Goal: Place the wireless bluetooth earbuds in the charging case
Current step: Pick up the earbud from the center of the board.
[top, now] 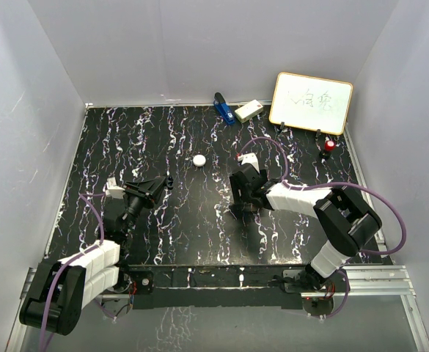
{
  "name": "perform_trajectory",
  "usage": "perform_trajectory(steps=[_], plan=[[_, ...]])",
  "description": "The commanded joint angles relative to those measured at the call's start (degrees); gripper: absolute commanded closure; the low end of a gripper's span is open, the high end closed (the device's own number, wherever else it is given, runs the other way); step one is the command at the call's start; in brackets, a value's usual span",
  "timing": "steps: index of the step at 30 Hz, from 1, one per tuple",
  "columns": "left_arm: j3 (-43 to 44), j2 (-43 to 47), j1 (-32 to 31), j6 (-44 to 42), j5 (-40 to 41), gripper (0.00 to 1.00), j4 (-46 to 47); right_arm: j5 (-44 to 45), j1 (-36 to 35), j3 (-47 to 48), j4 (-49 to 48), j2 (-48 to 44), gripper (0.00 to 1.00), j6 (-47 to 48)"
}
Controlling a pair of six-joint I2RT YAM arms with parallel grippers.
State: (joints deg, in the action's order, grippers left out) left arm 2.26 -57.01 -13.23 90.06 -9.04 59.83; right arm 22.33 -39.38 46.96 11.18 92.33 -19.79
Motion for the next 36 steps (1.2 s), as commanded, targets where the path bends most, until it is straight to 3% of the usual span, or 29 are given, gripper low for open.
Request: perform_trajectory(steps=[1,9,36], plan=[[1.3,0.0,0.2,-0.2,-0.6,1.00,2.3,-0.5,-0.2,1.1,0.7,-1.1,0.30,-1.2],[1.2,-0.3,0.3,-0.2,-0.5,1.00,2.5,-3.0,-0.3,2.4,1.8,0.1,0.45,-2.9],[0.5,-0.6,0.3,0.3,-0.7,1.00,3.9,-5.5,-0.9,5.6,5.9,5.0,0.67,-6.5]])
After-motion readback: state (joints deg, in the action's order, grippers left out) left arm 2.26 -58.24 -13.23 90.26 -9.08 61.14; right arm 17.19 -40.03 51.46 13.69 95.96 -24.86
